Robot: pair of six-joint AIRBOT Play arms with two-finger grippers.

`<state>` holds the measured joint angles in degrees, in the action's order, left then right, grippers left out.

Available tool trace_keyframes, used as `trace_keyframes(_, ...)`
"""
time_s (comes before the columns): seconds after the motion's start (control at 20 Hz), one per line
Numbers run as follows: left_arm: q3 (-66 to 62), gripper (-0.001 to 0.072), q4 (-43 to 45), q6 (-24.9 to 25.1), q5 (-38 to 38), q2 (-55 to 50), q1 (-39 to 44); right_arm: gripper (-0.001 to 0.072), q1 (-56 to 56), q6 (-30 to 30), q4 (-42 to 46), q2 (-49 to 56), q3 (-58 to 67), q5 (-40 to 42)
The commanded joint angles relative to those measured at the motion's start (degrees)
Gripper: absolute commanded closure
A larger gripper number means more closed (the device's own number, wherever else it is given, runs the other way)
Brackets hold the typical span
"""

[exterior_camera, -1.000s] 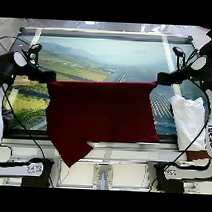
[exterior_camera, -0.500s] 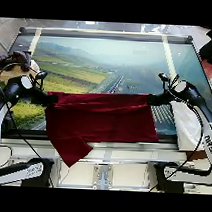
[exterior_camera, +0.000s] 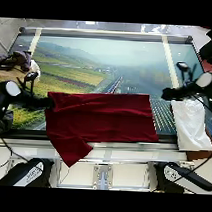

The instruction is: Fold the shirts.

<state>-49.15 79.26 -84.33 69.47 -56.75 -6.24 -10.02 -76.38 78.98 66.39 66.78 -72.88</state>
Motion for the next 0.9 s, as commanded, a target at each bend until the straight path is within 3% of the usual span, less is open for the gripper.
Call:
trace_keyframes(0.0,11.8,0.0029,0.0,-9.3,3.0,13.6,-2.6,0.033,-7.4,-0.6,1.1,-11.0,-6.2,-4.9)
trace_keyframes(0.25,22.3,0.0029,-3.4,-13.2,18.9,19.0,-3.6,0.0328,-10.7,-0.5,-0.5,-17.2,-13.9,-2.3)
trace_keyframes(0.55,25.3,0.0032,-4.4,-13.8,17.4,13.4,-3.6,0.0328,-10.7,-0.5,-5.7,-17.2,-12.3,3.3)
trace_keyframes(0.7,27.5,0.0036,-4.8,-12.7,12.6,9.3,-3.6,0.0328,-10.7,-0.5,-5.8,-17.2,-12.3,3.2)
trace_keyframes(0.85,27.7,0.0089,-6.1,-11.1,7.1,5.7,-3.6,0.0328,-10.7,-0.5,-6.6,-17.2,-12.3,3.2)
